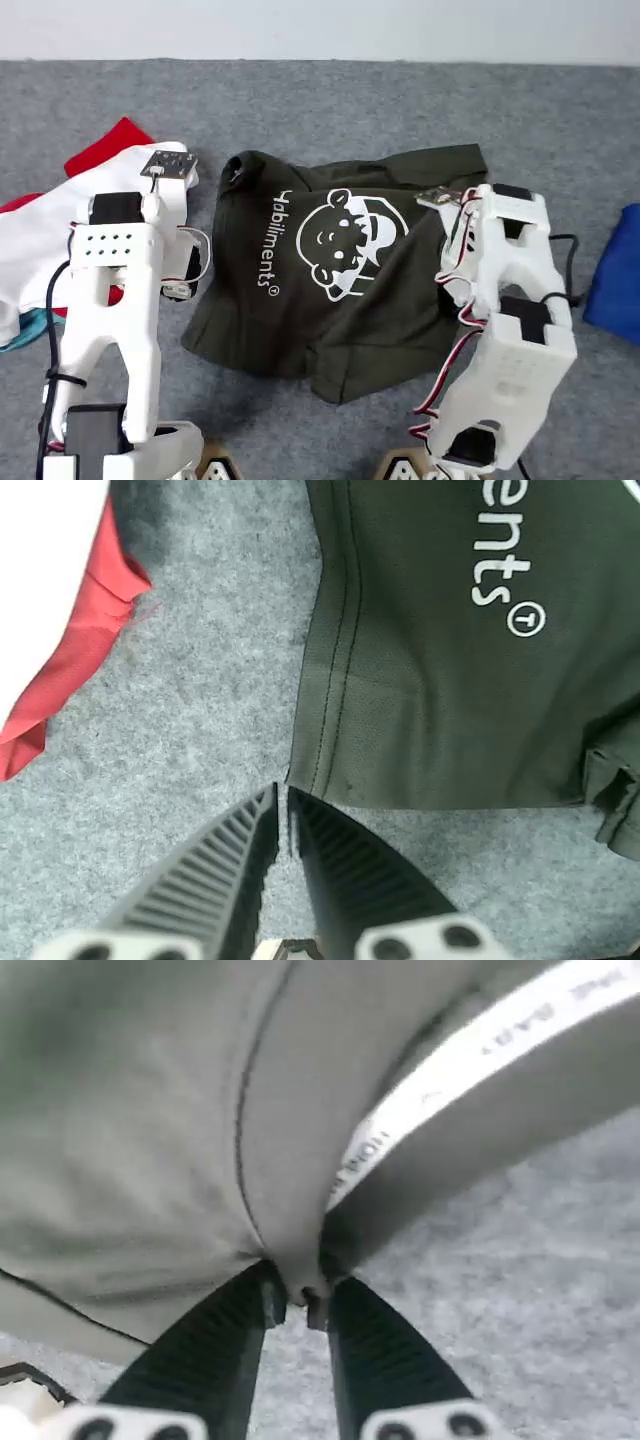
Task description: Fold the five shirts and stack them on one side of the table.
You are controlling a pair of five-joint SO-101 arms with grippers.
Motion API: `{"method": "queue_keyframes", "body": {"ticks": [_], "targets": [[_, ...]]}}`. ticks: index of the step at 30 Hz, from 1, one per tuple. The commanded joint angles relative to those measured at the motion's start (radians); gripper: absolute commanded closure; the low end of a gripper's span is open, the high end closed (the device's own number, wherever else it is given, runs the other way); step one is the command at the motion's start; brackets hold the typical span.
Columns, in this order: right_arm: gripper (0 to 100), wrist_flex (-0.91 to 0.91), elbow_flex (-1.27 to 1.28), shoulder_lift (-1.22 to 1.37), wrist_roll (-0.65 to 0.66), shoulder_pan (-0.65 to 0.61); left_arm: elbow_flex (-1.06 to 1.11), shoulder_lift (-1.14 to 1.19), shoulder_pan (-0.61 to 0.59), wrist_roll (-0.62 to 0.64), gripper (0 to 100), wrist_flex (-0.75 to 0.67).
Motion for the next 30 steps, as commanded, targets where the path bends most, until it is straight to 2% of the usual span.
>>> {"method": "queue_keyframes", "body": {"ticks": [1,10,16,18,24,27,30], "targets": [[99.0,0.024,0.017,-0.021,0.020,0.101,-0.035,-0.003,0.002,0.009,99,-0.017],[99.0,0.147,0.014,-0.028,0.184,0.311,-0.035,-0.003,0.002,0.009,99,-0.021],[98.7,0.173,-0.107,-0.027,0.186,0.447,-0.035,-0.003,0.002,0.009,99,-0.018],[94.6,0.174,-0.143,-0.028,0.186,0.453,-0.035,-0.003,0.002,0.009,99,-0.021],[65.2,0.228,-0.333,-0.030,0.129,0.401,-0.035,-0.003,0.002,0.009,99,-0.021],[62.7,0.268,-0.453,-0.028,0.103,0.351,-0.035,-0.003,0.002,0.009,99,-0.021],[62.7,0.259,-0.585,-0.025,-0.051,0.303,-0.035,-0.003,0.002,0.009,99,-0.020]]}}
